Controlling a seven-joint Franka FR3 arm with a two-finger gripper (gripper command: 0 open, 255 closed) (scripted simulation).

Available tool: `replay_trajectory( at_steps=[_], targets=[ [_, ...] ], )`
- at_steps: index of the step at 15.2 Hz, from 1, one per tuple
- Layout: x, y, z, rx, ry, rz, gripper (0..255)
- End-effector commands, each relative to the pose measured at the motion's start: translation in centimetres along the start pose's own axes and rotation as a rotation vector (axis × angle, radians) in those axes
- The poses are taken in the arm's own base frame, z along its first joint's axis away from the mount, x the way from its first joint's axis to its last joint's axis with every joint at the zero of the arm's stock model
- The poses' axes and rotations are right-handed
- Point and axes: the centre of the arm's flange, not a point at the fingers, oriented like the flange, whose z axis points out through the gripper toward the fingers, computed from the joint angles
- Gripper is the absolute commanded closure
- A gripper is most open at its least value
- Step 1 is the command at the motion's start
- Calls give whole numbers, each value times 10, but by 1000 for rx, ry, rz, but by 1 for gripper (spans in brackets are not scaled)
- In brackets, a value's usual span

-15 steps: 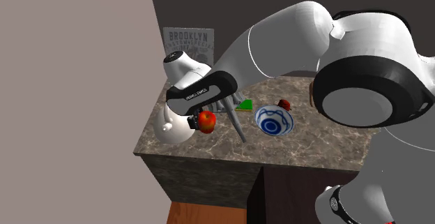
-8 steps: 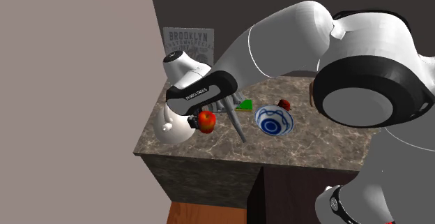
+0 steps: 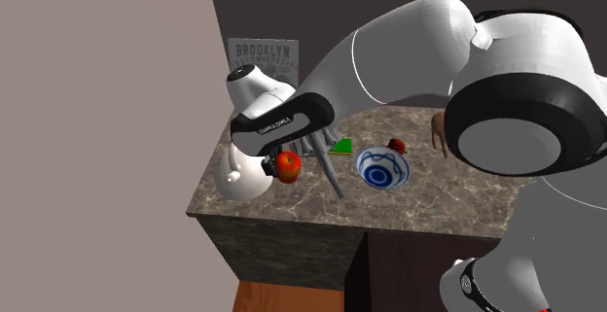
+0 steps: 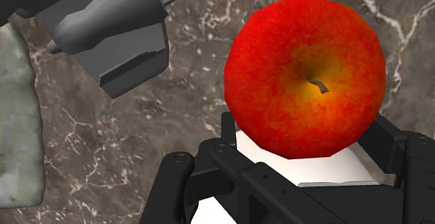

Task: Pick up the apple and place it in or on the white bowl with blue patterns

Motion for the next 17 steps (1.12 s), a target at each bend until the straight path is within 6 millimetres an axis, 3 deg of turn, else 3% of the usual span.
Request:
replay_trajectory(
  at_steps=[1, 17],
  targets=[
    [-2, 0, -11, 0, 0, 0, 255],
    [-16, 3, -94, 0, 0, 0, 255]
  ],
)
